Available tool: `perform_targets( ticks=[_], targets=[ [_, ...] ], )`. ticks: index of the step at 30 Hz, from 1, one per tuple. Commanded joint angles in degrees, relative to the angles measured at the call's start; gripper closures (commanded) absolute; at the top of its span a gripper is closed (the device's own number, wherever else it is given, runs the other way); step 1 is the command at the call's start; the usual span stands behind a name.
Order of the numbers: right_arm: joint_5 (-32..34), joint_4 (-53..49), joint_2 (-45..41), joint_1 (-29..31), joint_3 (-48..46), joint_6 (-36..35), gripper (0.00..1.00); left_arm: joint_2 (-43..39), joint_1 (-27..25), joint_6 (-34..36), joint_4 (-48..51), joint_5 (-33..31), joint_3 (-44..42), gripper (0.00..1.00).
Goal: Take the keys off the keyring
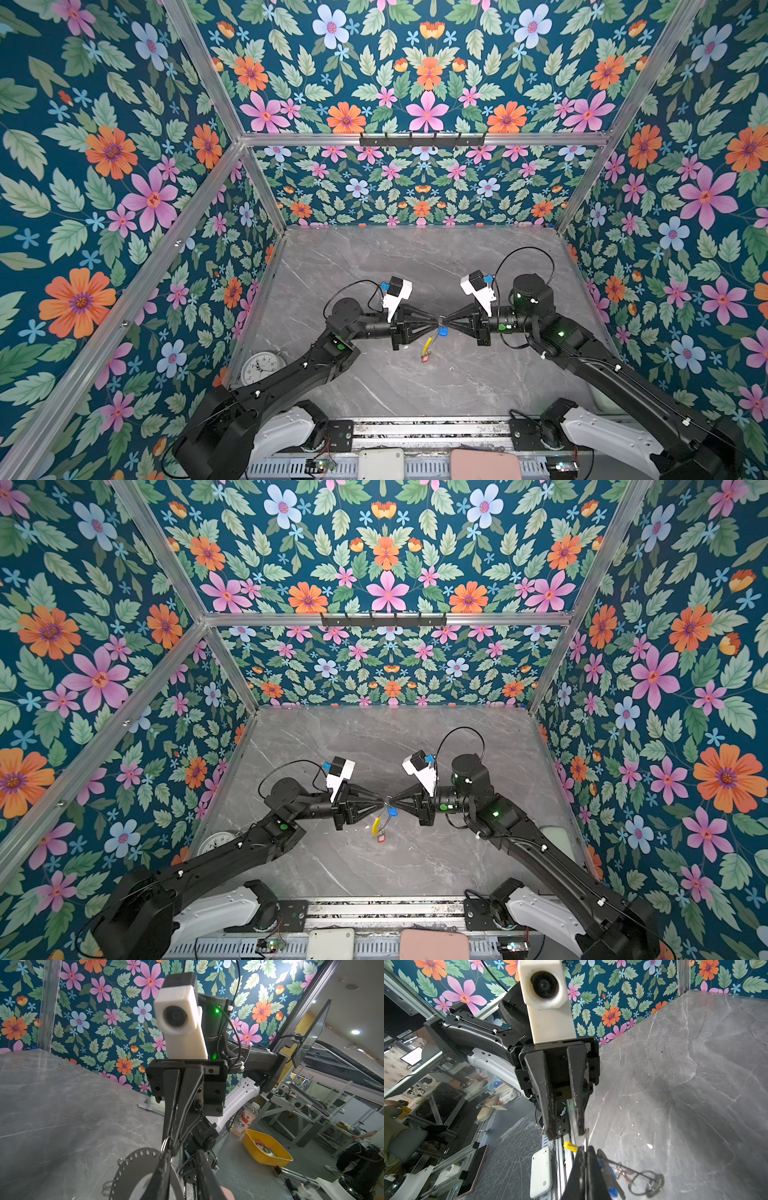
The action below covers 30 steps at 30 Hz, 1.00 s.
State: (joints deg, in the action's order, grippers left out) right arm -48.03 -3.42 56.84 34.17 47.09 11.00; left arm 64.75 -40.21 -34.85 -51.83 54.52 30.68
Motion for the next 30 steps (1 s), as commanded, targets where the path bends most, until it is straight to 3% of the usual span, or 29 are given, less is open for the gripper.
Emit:
perform_targets(
  ticks=[1, 7, 10, 15, 30],
  targets=[
    [-1.7, 2.6, 0.1, 0.0, 0.6, 0.4, 1.00, 0.9, 0.3, -3.4, -7.2, 2.6, -0.1, 0.74],
    [-2.7, 3.0, 0.4, 0.0, 0.8, 0.8, 1.00, 1.7, 0.6, -3.9, -7.9, 2.4, -0.4, 0.76],
    [-2.5, 2.6, 0.1, 0.0, 0.6, 0.6, 1.00, 0.5, 1.8, -5.1, -9.2, 1.5, -0.9, 0.71],
    [-2.8, 2.2, -0.1, 0.0, 0.3, 0.4, 1.00, -2.6, 4.2, -4.6, -6.4, -0.3, -1.5, 0.70],
    [-5.2, 6.1, 2.2, 0.1, 2.2, 2.6, 1.00, 0.3, 4.2, -6.6, -10.0, 2.7, -1.3, 0.80]
  ],
)
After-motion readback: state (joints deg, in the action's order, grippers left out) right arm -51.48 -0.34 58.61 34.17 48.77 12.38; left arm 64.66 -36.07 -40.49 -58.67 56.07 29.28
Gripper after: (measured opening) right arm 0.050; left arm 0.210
